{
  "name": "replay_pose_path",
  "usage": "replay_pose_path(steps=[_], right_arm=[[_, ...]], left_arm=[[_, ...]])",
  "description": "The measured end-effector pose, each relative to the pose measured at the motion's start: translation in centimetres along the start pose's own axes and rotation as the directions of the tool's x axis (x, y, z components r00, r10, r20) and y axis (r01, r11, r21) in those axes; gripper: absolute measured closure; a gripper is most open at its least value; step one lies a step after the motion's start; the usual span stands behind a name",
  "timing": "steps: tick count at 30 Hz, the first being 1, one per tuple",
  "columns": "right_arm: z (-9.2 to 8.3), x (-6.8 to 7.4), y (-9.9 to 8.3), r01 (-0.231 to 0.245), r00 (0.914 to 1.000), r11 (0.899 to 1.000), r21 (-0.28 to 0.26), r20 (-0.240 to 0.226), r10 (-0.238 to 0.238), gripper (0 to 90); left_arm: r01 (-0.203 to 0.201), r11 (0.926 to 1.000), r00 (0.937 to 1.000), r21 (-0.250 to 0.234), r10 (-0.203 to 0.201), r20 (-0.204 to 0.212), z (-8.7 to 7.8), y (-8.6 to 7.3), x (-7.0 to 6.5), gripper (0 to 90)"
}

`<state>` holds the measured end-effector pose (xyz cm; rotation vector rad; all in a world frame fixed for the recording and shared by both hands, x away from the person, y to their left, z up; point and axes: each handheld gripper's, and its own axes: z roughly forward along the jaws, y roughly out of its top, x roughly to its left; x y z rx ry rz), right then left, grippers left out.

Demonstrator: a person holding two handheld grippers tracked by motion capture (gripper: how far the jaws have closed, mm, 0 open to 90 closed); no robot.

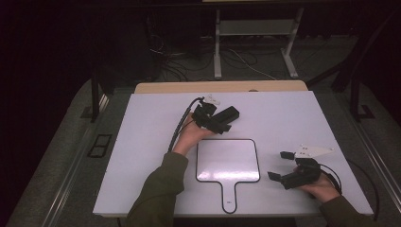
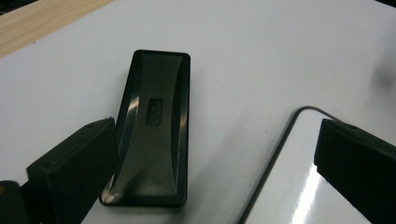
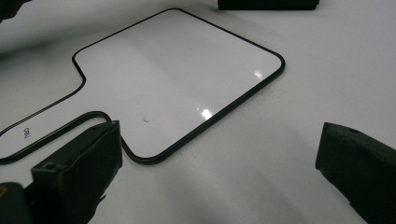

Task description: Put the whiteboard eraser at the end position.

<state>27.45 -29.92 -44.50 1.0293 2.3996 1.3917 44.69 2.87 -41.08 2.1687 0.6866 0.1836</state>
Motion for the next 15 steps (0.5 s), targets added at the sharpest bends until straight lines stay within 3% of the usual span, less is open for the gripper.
replay_pose_path(steps=[5, 15], right_arm=[[0.1, 0.0, 0.0, 0.004, 1.0, 1.0, 0.001, 0.001, -0.004, 0.0], [0.2, 0.1, 0.0, 0.009, 0.9999, 1.0, 0.006, 0.006, -0.009, 0.0]], left_arm=[[0.025, 0.9989, 0.9997, -0.041, -0.025, -0.004, -1.3, -0.9, -0.6, 0.0], [0.027, 0.9982, 0.9996, -0.053, -0.028, -0.002, -3.7, -3.0, -1.8, 0.0]])
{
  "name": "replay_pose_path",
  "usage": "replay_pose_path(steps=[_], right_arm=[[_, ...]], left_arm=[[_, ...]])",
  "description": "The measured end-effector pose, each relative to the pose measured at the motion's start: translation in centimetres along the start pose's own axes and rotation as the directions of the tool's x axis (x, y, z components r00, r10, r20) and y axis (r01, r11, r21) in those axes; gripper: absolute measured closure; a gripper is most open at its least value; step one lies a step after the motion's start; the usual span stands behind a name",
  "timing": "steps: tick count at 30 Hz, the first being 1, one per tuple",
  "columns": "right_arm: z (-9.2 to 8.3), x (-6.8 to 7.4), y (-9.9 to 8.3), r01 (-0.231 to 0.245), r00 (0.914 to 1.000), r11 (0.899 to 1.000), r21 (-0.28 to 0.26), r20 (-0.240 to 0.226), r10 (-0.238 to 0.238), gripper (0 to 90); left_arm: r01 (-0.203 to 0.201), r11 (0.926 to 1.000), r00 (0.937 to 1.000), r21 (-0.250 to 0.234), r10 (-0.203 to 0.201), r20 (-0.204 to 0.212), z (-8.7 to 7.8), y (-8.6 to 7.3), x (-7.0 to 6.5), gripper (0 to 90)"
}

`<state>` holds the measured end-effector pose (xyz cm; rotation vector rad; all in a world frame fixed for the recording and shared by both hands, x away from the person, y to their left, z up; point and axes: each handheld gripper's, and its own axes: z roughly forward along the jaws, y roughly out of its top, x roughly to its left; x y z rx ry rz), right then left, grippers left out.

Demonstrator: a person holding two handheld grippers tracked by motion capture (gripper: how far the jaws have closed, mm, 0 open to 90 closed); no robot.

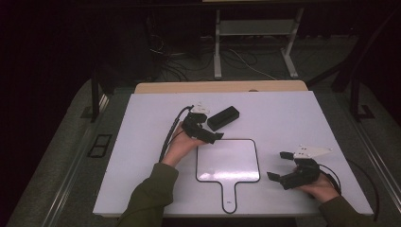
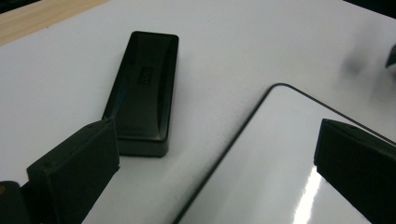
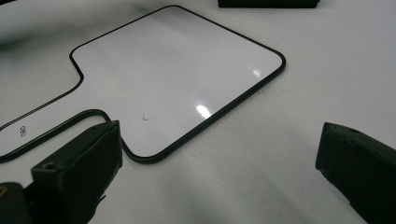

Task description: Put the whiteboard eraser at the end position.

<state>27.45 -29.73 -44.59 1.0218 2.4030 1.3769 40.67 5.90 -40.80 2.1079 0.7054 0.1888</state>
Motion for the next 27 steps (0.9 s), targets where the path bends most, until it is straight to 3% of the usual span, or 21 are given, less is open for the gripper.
replay_pose_path(steps=[13, 27], right_arm=[[-0.1, 0.0, 0.0, 0.003, 1.0, 1.0, -0.005, 0.003, -0.003, 0.0], [-0.3, 0.1, 0.0, 0.002, 1.0, 1.0, -0.009, 0.008, -0.002, 0.0]], left_arm=[[-0.038, 0.9993, 0.9992, 0.001, 0.038, -0.009, -2.3, -2.9, -2.1, 0.0], [-0.032, 0.9975, 0.9995, -0.063, 0.032, -0.008, -5.3, -5.3, -4.2, 0.0]])
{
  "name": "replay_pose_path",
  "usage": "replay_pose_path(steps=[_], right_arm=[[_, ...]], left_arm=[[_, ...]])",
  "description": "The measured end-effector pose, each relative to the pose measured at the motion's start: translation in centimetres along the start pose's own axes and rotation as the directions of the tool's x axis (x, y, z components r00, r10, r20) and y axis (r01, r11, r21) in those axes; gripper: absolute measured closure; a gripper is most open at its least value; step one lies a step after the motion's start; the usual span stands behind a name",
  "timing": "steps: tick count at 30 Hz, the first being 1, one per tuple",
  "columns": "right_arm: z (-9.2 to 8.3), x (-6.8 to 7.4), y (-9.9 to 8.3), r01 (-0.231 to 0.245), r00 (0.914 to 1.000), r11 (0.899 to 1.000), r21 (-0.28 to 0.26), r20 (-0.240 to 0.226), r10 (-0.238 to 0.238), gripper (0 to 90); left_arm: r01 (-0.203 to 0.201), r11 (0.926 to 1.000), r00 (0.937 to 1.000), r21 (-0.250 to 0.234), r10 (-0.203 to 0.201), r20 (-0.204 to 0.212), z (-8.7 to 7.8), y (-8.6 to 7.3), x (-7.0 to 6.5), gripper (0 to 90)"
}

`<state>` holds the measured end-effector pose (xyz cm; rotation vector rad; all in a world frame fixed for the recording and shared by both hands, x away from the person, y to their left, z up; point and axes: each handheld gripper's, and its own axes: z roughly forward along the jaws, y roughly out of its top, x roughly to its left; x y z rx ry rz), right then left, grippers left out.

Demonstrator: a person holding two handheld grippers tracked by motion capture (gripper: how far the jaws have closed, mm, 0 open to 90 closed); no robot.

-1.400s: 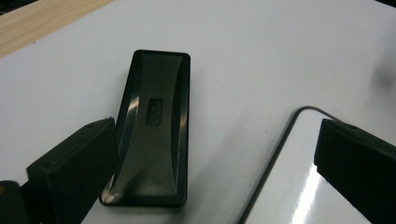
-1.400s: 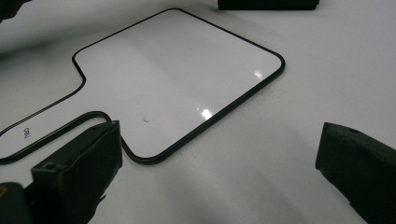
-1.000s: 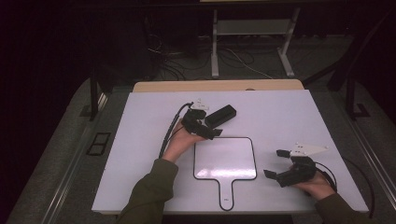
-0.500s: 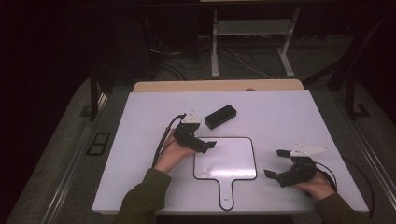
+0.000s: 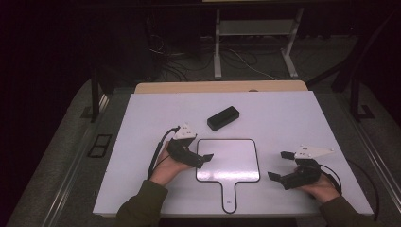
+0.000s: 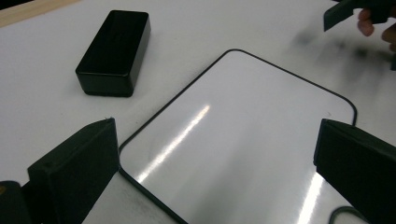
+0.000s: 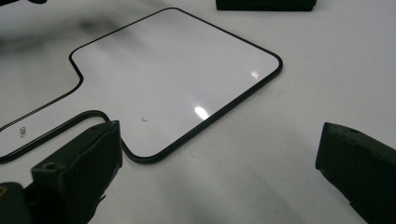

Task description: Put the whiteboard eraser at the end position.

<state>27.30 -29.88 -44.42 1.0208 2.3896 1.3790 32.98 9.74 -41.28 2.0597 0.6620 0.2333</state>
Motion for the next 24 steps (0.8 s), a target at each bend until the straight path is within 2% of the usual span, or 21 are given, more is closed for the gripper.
replay_pose_path(steps=[6, 13, 18, 22, 24], right_arm=[[0.0, 0.0, 0.0, 0.002, 1.0, 1.0, -0.001, 0.001, -0.002, 0.0], [0.0, 0.0, 0.0, 0.002, 1.0, 1.0, -0.002, 0.001, -0.002, 0.0], [0.0, 0.1, 0.0, 0.004, 1.0, 1.0, 0.0, 0.003, -0.004, 0.0], [0.1, 0.1, 0.0, 0.003, 1.0, 1.0, 0.001, 0.003, -0.003, 0.0], [0.1, 0.1, 0.0, 0.002, 1.0, 1.0, 0.004, 0.003, -0.002, 0.0]], left_arm=[[0.007, 0.9999, 1.0, -0.008, -0.007, 0.0, -1.5, -1.2, -0.6, 0.0], [0.027, 0.9989, 0.9996, -0.039, -0.027, -0.008, -3.3, -3.2, -1.1, 0.0], [0.031, 0.9992, 0.9991, -0.024, -0.031, -0.027, -4.4, -4.8, -1.0, 0.0], [0.05, 0.9984, 0.998, -0.028, -0.051, -0.038, -5.3, -5.9, -0.9, 0.0], [0.041, 0.9988, 0.9983, -0.027, -0.042, -0.041, -5.7, -6.3, -0.8, 0.0]])
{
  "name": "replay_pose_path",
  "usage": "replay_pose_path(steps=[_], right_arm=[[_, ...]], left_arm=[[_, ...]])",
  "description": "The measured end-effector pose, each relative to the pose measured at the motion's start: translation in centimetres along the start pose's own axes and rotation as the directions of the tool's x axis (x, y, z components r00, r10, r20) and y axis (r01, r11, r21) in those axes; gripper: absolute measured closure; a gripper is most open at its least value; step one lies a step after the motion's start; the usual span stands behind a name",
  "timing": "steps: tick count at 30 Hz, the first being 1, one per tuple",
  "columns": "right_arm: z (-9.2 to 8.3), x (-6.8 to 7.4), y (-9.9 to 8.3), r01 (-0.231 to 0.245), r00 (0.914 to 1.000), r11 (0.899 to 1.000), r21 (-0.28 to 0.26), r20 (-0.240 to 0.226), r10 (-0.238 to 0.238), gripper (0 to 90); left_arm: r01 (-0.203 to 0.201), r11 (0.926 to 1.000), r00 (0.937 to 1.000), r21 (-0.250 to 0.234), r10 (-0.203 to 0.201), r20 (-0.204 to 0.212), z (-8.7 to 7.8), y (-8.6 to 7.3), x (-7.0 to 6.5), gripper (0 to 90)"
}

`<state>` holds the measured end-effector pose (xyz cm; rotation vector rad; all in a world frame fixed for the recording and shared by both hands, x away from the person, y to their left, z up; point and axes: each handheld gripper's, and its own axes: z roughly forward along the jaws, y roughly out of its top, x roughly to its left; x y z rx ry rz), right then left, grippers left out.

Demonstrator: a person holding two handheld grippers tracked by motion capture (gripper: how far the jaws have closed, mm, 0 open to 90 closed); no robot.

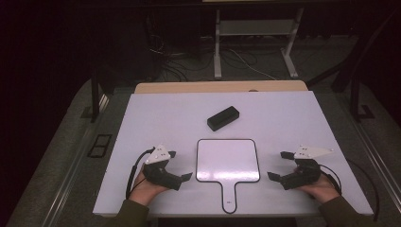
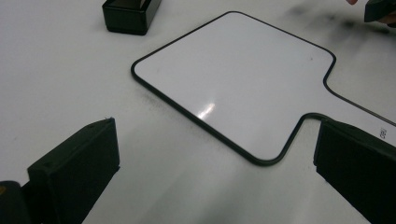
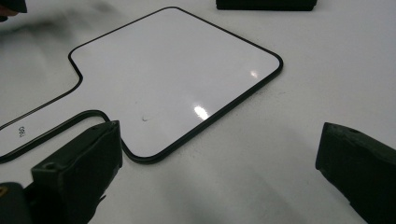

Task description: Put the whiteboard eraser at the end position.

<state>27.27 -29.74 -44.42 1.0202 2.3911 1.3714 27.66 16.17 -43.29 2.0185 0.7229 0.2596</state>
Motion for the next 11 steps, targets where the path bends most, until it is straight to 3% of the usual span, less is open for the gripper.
replay_pose_path(steps=[11], right_arm=[[0.08, 0.05, -0.03, 0.004, 1.0, 1.0, 0.008, -0.004, -0.004, 0.0]], left_arm=[[0.009, 0.9998, 1.0, 0.019, -0.009, 0.001, -0.09, -0.5, 0.08, 0.0]])
